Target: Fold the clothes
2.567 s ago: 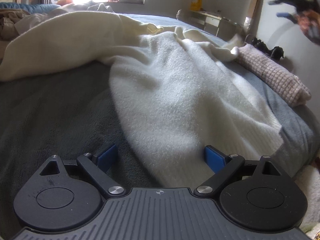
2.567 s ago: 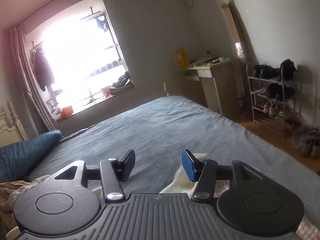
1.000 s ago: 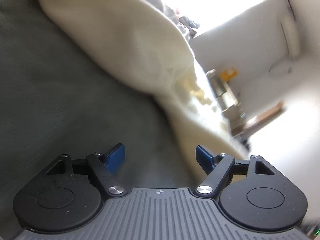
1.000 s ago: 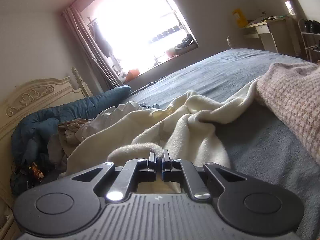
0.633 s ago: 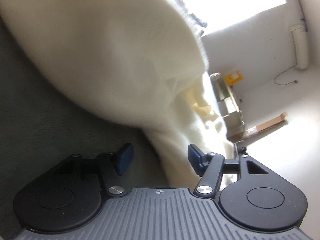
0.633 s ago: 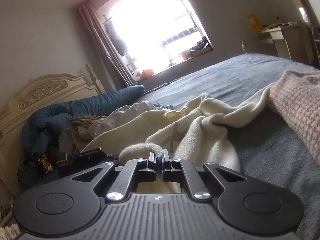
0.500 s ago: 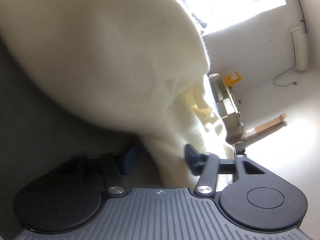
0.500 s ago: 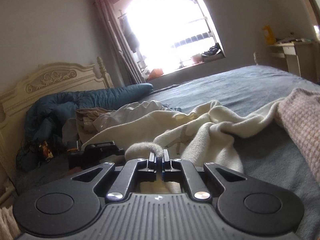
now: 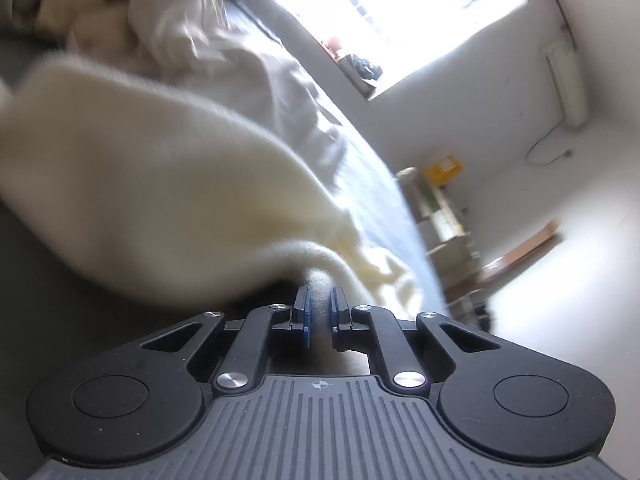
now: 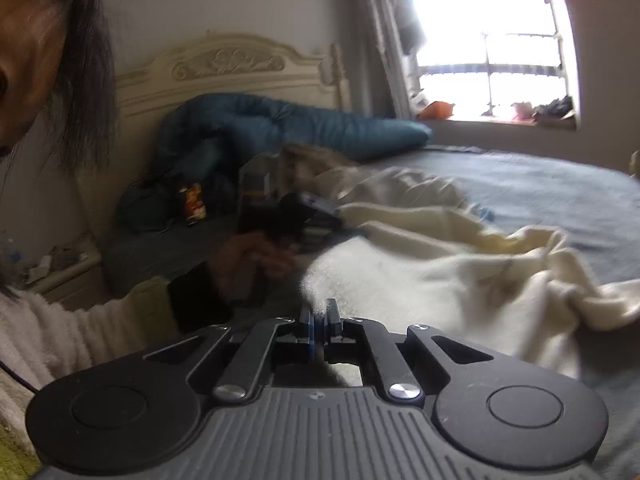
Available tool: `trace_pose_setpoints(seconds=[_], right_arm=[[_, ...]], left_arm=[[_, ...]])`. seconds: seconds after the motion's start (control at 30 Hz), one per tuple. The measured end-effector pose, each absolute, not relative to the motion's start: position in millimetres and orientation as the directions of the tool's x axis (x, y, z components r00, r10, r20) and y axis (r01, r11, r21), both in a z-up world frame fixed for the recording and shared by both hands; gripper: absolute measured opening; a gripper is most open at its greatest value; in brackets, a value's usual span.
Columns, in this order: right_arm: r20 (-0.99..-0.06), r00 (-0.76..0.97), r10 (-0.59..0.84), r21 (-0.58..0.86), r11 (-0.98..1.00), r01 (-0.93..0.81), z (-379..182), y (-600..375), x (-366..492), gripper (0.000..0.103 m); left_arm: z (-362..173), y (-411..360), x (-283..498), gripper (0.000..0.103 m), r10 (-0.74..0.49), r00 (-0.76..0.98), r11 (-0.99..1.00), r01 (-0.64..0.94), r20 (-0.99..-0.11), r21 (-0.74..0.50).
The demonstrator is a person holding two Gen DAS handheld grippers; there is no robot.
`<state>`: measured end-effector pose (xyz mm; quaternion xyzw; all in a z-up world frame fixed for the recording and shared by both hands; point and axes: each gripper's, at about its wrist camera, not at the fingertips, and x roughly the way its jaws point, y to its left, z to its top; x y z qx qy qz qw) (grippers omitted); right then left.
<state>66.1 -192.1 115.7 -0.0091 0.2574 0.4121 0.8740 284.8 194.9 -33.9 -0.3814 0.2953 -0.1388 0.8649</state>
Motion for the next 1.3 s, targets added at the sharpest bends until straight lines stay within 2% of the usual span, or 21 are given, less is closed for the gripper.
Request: trace_pose_setpoints(seconds=[0.17, 0.3, 0.33, 0.37, 0.4, 0.43, 0.47, 0.5, 0.53, 0.7, 0.77, 0.87, 0.97, 1.1, 1.17, 1.2, 1.23, 1.27, 1.3], right_arm=[[-0.634, 0.372, 0.679, 0.272, 0.645, -0.714, 13.0, -122.8, 80.9, 0.005], [-0.699, 0.415, 0.582, 0.169, 0.698, -0.696, -35.0, -96.8, 82.9, 0.006], [-0.696, 0.424, 0.580, 0.161, 0.702, -0.694, -36.4, -96.2, 81.3, 0.007], [-0.690, 0.432, 0.582, 0.158, 0.702, -0.694, -35.9, -96.9, 79.0, 0.009], [-0.679, 0.435, 0.591, 0.162, 0.699, -0.697, -32.0, -100.2, 75.3, 0.012], [-0.669, 0.438, 0.600, 0.166, 0.695, -0.699, -28.2, -103.5, 71.7, 0.022], [-0.656, 0.444, 0.610, 0.173, 0.695, -0.698, -24.3, -108.9, 67.5, 0.027], [-0.639, 0.457, 0.619, 0.183, 0.699, -0.691, -20.4, -118.3, 62.2, 0.037], [-0.620, 0.470, 0.627, 0.193, 0.704, -0.684, -16.5, -127.7, 57.0, 0.042], [-0.542, 0.579, 0.609, 0.285, 0.782, -0.555, 0.6, -194.0, 42.3, 0.046], [-0.509, 0.652, 0.563, 0.361, 0.827, -0.432, 1.8, -234.3, 48.4, 0.053], [-0.470, 0.747, 0.470, 0.473, 0.849, -0.237, 3.6, -294.8, 57.5, 0.053], [-0.466, 0.802, 0.374, 0.558, 0.827, -0.061, -5.9, -345.0, 80.2, 0.055], [-0.535, 0.777, 0.332, 0.573, 0.818, 0.046, -33.0, -366.6, 114.6, 0.055], [-0.562, 0.739, 0.371, 0.592, 0.805, 0.046, -50.2, -369.5, 128.3, 0.050], [-0.565, 0.733, 0.379, 0.595, 0.802, 0.045, -55.6, -368.1, 132.6, 0.043], [-0.553, 0.733, 0.396, 0.601, 0.799, 0.022, -54.5, -366.8, 134.4, 0.020], [-0.536, 0.730, 0.424, 0.620, 0.784, 0.001, -51.0, -366.4, 134.3, 0.007], [-0.519, 0.726, 0.451, 0.639, 0.769, -0.021, -47.5, -366.0, 134.1, 0.006]], left_arm=[[-66.9, 208.7, 299.6, 0.008, -0.443, 0.740, 0.712, -0.052, -0.506, -0.700], [-84.8, 219.8, 291.8, 0.013, -0.490, 0.731, 0.672, -0.031, -0.476, -0.740], [-84.2, 222.1, 287.2, 0.015, -0.497, 0.728, 0.667, -0.028, -0.473, -0.744], [-82.4, 224.6, 281.5, 0.022, -0.501, 0.724, 0.669, -0.025, -0.474, -0.743], [-80.5, 225.8, 273.8, 0.035, -0.502, 0.722, 0.672, -0.020, -0.476, -0.740], [-78.5, 225.6, 263.6, 0.039, -0.500, 0.722, 0.680, -0.015, -0.478, -0.733], [-76.5, 225.3, 253.3, 0.043, -0.499, 0.721, 0.687, -0.009, -0.480, -0.727], [-74.4, 225.0, 243.1, 0.044, -0.497, 0.721, 0.694, -0.003, -0.482, -0.720], [-72.4, 224.7, 232.9, 0.044, -0.496, 0.721, 0.701, 0.003, -0.484, -0.713], [-60.5, 220.0, 181.7, 0.045, -0.490, 0.722, 0.737, 0.043, -0.489, -0.675], [-48.7, 204.8, 160.9, 0.045, -0.499, 0.729, 0.759, 0.107, -0.468, -0.642], [-31.0, 172.1, 138.1, 0.049, -0.530, 0.721, 0.787, 0.222, -0.446, -0.576], [-14.0, 112.5, 128.5, 0.053, -0.578, 0.681, 0.805, 0.384, -0.450, -0.452], [-12.5, 37.1, 105.6, 0.059, -0.636, 0.600, 0.761, 0.593, -0.484, -0.265], [-21.9, 9.0, 89.2, 0.060, -0.648, 0.564, 0.727, 0.658, -0.512, -0.195], [-26.3, 2.5, 82.0, 0.060, -0.647, 0.554, 0.716, 0.678, -0.524, -0.167], [-30.7, -4.0, 74.8, 0.060, -0.646, 0.544, 0.703, 0.698, -0.535, -0.139], [-35.1, -10.6, 67.5, 0.060, -0.644, 0.535, 0.689, 0.716, -0.546, -0.111], [-39.4, -17.1, 60.3, 0.060, -0.642, 0.526, 0.674, 0.734, -0.558, -0.083]])
